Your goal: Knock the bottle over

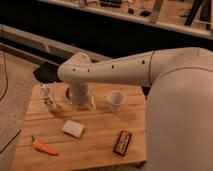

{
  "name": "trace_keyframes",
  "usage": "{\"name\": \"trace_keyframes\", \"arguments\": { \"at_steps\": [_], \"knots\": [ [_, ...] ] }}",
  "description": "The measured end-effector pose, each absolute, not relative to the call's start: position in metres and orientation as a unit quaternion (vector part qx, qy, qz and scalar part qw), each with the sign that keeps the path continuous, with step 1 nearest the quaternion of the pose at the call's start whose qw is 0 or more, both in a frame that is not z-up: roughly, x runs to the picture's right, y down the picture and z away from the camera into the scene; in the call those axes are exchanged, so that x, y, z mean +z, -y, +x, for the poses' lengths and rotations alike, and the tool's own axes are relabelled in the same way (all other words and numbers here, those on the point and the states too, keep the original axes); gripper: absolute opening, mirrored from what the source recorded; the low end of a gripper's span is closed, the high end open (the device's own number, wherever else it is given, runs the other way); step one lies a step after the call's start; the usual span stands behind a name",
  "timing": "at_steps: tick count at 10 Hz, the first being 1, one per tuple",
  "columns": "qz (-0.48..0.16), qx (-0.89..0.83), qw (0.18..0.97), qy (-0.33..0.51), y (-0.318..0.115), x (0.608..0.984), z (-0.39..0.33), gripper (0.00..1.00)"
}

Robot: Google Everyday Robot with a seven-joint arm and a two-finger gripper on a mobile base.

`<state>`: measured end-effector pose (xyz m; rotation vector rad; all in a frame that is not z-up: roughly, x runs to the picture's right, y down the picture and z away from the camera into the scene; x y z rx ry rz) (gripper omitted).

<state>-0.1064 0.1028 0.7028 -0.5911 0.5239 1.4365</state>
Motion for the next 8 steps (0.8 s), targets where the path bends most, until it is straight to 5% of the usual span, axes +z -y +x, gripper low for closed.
{"name": "trace_keyframes", "arguments": {
  "at_steps": [8],
  "knots": [
    [-0.259,0.636,0.684,-0.245,-0.099,0.709,-0.094,0.65]
  ]
}}
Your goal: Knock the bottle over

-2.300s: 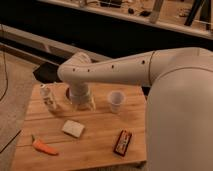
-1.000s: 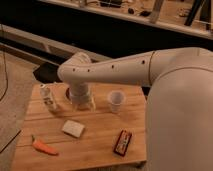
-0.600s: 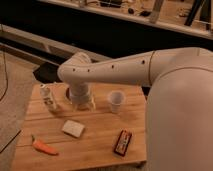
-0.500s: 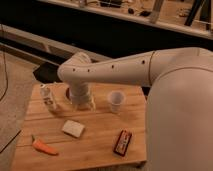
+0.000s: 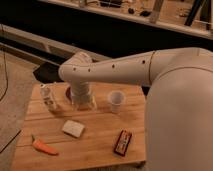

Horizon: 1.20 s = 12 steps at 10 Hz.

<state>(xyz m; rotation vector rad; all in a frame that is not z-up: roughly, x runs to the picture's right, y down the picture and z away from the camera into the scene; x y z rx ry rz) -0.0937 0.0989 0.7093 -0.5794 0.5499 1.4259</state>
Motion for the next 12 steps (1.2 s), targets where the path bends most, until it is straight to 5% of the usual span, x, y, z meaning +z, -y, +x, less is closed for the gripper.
{"name": "trace_keyframes", "arguments": {
  "at_steps": [12],
  "knots": [
    [-0.203,0.523,0.796,-0.227,-0.044,0.833,-0.17,0.65]
  ]
}}
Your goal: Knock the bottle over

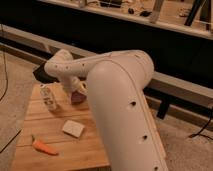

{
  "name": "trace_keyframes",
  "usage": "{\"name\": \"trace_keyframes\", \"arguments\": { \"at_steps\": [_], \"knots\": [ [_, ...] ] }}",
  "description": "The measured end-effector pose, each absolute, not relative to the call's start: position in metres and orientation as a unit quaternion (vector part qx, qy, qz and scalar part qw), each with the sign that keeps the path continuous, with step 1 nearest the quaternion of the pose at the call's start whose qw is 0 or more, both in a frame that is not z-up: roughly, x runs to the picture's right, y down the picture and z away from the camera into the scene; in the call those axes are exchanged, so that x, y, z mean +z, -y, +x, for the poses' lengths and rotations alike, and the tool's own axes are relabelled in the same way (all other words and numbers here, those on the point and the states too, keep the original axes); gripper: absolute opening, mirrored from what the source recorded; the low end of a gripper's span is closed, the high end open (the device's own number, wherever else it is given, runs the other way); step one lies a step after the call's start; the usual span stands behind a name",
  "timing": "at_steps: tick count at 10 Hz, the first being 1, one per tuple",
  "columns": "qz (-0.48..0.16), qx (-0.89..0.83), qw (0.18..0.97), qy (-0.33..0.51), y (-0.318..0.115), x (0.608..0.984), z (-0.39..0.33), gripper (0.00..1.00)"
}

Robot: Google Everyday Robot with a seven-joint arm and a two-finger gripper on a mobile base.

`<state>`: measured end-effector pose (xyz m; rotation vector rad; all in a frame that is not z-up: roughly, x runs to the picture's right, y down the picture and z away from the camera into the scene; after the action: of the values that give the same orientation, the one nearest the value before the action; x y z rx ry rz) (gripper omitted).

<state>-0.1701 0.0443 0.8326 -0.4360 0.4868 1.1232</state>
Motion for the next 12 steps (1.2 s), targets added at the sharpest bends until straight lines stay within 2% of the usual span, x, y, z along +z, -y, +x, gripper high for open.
{"name": "trace_keyframes", "arguments": {
  "at_steps": [3,9,12],
  "knots": [
    [-0.175,0.49,0.823,-0.228,-0.037,0.852,-0.193,0.65],
    [-0.083,0.51,0.83,-0.211,0.01,0.871,-0.211,0.65],
    [-0.109,0.539,0.817,-0.173,0.009,0.869,-0.232,0.65]
  ]
}}
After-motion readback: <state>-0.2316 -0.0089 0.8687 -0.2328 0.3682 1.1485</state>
